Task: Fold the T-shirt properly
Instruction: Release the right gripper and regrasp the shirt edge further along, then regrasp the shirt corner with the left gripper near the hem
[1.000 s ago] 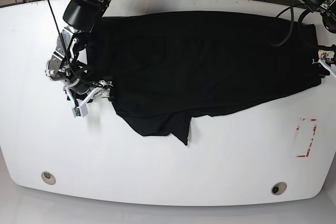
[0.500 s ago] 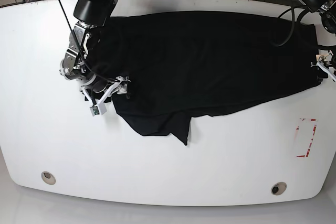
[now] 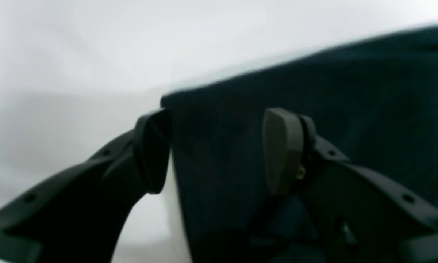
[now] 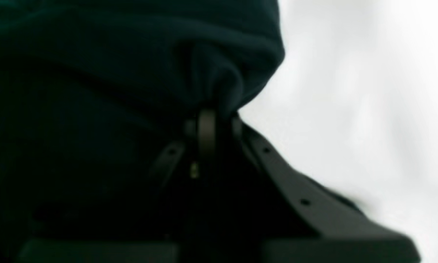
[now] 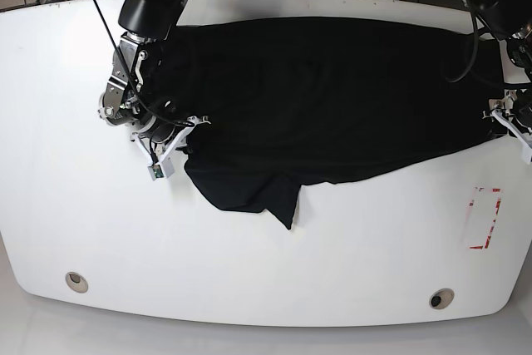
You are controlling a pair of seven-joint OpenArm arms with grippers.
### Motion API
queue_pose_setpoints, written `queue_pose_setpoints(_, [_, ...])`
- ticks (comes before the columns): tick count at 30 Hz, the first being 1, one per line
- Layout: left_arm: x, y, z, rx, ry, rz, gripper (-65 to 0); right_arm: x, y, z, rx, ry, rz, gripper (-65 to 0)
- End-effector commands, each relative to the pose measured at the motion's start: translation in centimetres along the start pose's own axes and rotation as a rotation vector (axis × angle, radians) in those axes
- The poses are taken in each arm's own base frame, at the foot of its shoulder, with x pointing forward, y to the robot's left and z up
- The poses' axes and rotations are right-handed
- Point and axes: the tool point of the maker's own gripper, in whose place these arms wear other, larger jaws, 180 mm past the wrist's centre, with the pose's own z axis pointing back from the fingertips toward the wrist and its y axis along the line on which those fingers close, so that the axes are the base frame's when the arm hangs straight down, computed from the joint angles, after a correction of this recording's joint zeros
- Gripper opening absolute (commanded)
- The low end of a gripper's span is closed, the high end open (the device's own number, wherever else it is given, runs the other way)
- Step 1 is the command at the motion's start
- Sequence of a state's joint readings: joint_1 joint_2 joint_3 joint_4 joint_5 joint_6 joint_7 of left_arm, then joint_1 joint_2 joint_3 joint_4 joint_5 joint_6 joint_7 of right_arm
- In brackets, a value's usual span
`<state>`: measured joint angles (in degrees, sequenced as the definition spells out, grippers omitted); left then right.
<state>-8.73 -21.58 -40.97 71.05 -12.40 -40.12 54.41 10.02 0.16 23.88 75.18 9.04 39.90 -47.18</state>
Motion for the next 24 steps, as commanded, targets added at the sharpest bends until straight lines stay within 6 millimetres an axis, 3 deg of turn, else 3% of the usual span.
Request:
queue_pose_setpoints(1, [2.1,1.3,0.1,0.021,-0.044,0.009,-27.4,1.8,-0.2,0.3,-0.006,-0.039,0.021,-64.7])
queue_pose_setpoints(7, [2.2,1.5,-1.2,0.011,-0.011,0.049,-27.2,1.8,-0.2,0.3,-0.006,-0.039,0.021,-64.7])
queue_pose_setpoints(14, [2.4,3.2,-1.1,0.026,-0.024,0.065,-24.6,1.7,-0.2,0.3,-0.006,-0.039,0.022,-64.7])
queue_pose_setpoints(19, [0.9,3.0,-2.2,-0.002,-0.003,0.104,-17.6,1.7,-0.2,0.3,-0.006,-0.039,0.022,-64.7])
queue_pose_setpoints(24, [-0.1,3.4,-2.5,-0.010,0.017,0.126,-18.1,1.7,-0.2,0.3,-0.005,-0.040,0.020,-64.7])
